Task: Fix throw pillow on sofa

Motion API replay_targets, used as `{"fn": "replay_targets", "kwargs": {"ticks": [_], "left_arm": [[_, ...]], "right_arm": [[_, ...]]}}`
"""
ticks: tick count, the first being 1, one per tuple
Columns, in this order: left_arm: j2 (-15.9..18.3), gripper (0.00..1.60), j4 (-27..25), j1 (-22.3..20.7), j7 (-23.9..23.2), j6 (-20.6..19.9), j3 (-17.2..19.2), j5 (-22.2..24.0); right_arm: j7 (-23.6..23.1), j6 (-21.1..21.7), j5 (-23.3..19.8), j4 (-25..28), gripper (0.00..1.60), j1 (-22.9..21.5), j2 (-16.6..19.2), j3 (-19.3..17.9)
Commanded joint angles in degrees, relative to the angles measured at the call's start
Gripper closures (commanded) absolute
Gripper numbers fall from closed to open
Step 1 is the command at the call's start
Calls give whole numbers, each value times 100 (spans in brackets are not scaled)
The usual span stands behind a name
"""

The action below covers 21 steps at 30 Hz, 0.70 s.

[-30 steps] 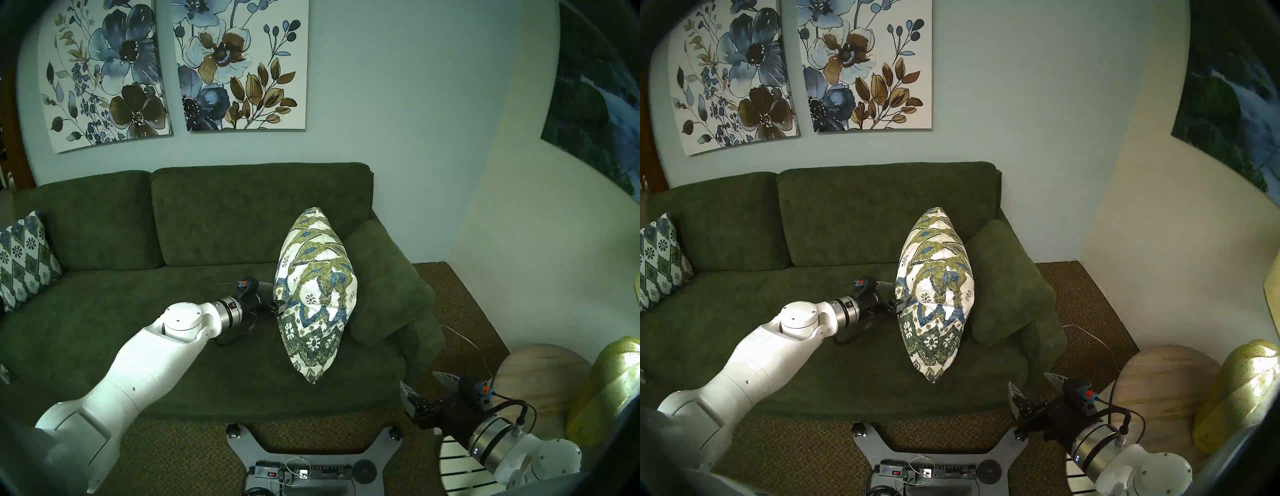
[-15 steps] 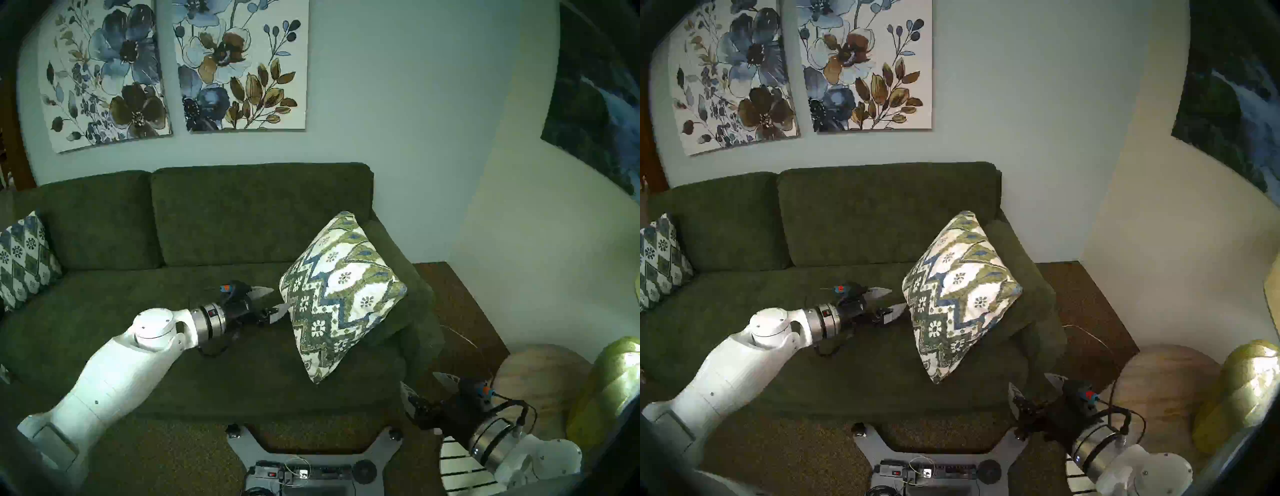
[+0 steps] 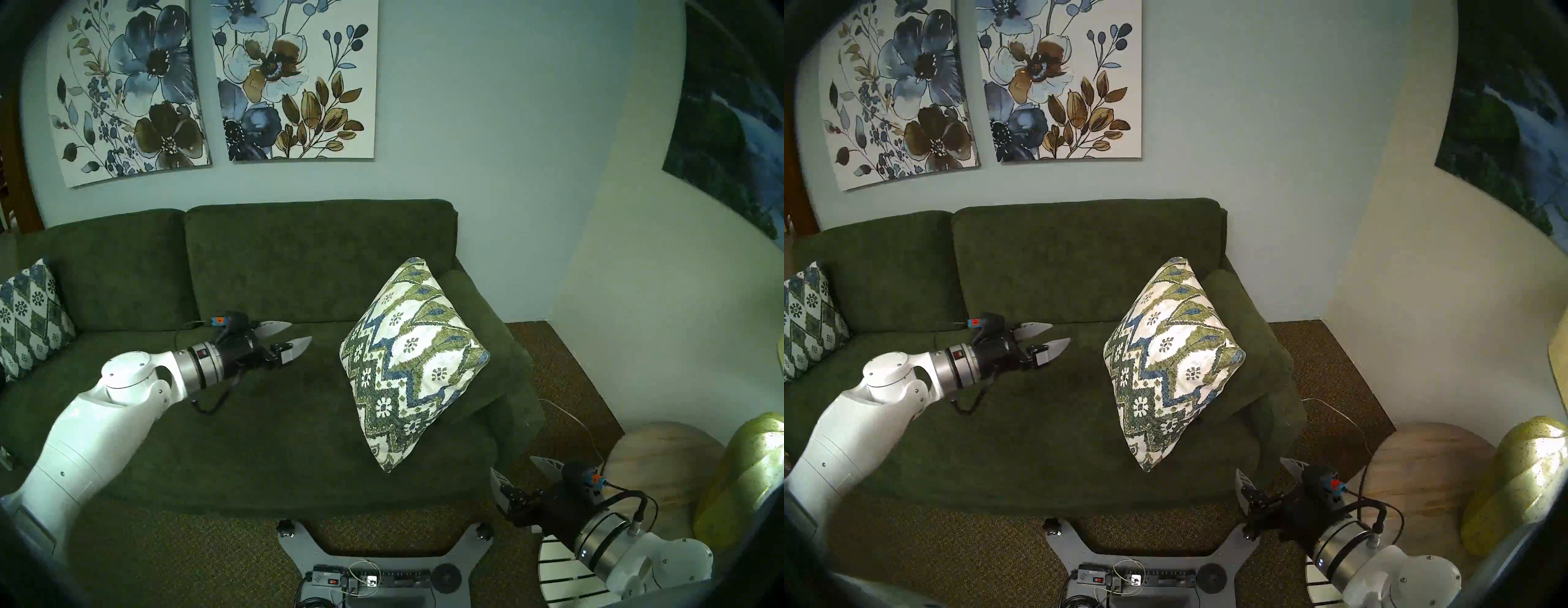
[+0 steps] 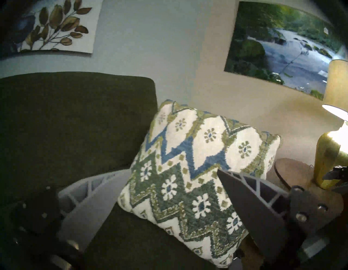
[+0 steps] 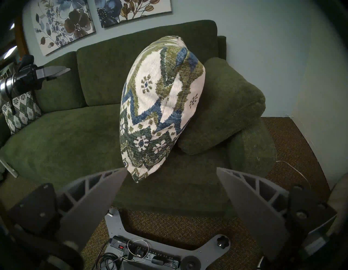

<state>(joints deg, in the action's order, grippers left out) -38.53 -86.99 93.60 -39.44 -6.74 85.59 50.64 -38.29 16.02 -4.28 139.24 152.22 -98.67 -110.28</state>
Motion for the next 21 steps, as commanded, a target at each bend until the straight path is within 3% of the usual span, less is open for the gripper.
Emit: {"fn": "replay_targets", "kwargs": {"ticks": [1, 5, 15, 16, 19, 21], "left_arm": [[608, 0, 359, 482, -77, 122, 791, 378], [748, 0, 440, 854, -281, 190, 1212, 618], [257, 0, 119, 1633, -868, 364, 2027, 888], [216, 0, 11, 1805, -849, 434, 2158, 878], [125, 0, -35, 1789, -851, 436, 2189, 705], [-10, 0, -244, 2100, -836, 485, 2493, 671]], "right_arm": [[7, 0, -6, 76, 0, -21, -4, -8], [3, 10, 0, 76, 0, -14, -14, -12], [-7, 15, 9, 76, 0, -20, -31, -17], [-9, 15, 10, 76, 0, -21, -33, -18], [-11, 14, 11, 76, 0, -21, -35, -18], [-13, 16, 14, 76, 0, -24, -40, -19]]}}
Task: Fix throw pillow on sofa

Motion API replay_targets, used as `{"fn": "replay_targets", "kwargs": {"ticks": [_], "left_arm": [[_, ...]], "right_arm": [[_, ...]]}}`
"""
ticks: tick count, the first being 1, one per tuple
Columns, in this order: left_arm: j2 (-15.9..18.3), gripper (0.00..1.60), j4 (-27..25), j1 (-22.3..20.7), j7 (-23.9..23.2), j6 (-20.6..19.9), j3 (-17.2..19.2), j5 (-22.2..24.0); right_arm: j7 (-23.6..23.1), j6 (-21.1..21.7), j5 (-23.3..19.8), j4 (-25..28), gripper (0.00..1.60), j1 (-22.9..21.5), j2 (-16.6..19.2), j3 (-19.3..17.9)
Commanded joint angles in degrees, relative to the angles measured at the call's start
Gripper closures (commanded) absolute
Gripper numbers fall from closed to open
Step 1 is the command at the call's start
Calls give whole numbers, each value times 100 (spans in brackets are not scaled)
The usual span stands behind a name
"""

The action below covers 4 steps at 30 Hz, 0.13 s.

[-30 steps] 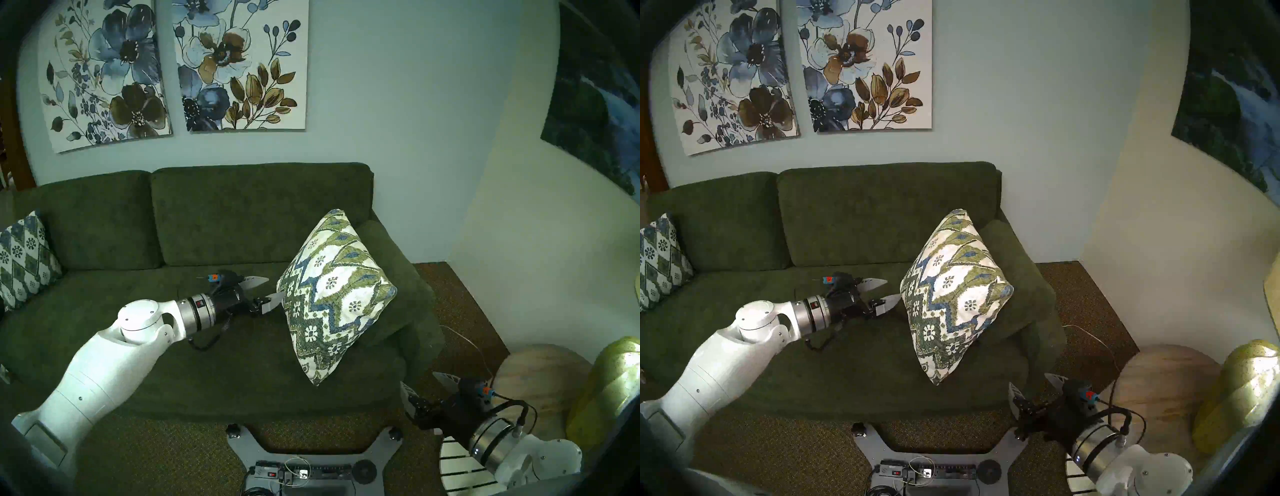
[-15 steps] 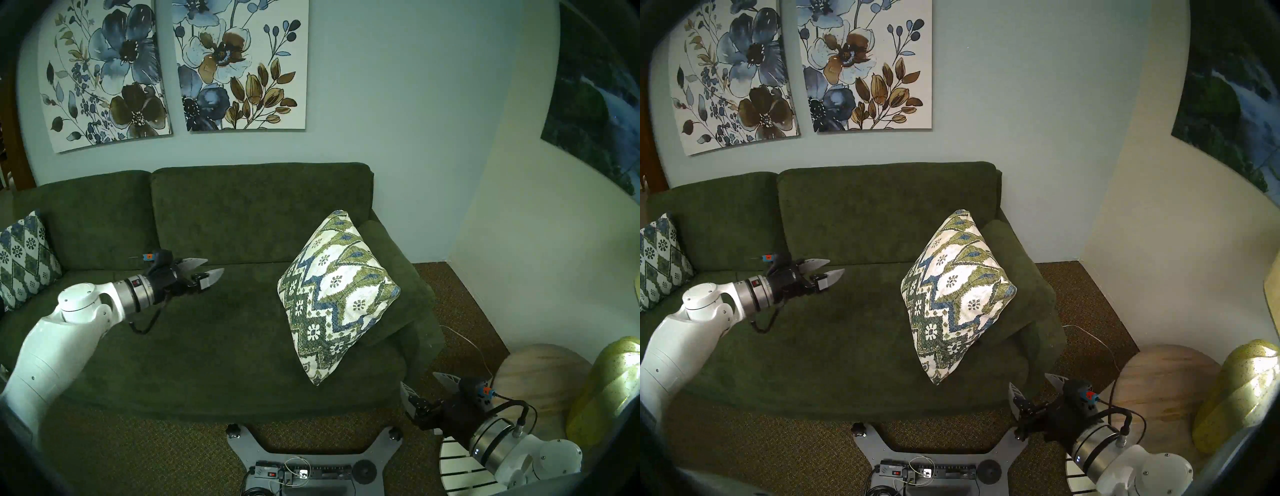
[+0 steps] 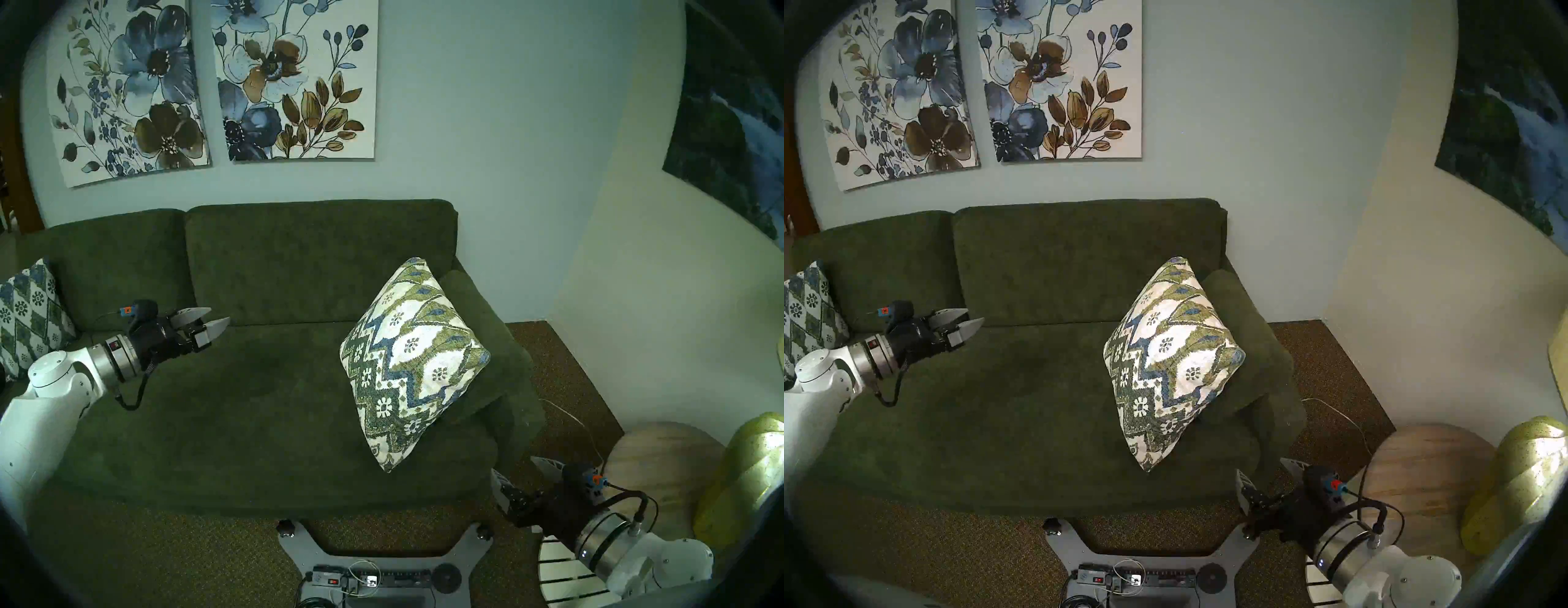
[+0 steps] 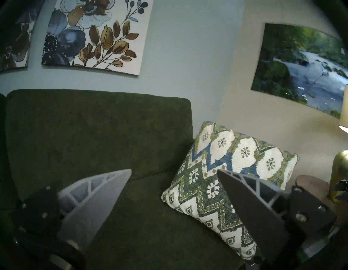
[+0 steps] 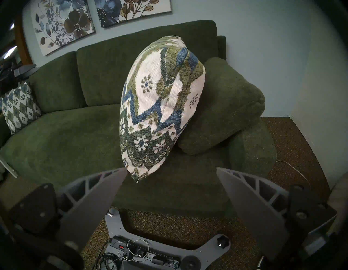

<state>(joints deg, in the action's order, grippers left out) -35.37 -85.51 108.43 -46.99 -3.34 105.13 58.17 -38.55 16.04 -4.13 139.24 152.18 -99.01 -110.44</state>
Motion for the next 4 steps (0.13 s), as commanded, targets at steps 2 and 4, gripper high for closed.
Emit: {"fn": "replay_targets", "kwargs": {"ticks": [2, 4], "left_arm": [[-448, 0, -503, 733, -73, 150, 701, -143], [-506, 0, -591, 845, -50, 157, 812, -170]], "right_arm": [[12, 15, 1, 76, 0, -22, -8, -3], [11, 16, 2, 76, 0, -23, -10, -4]]}}
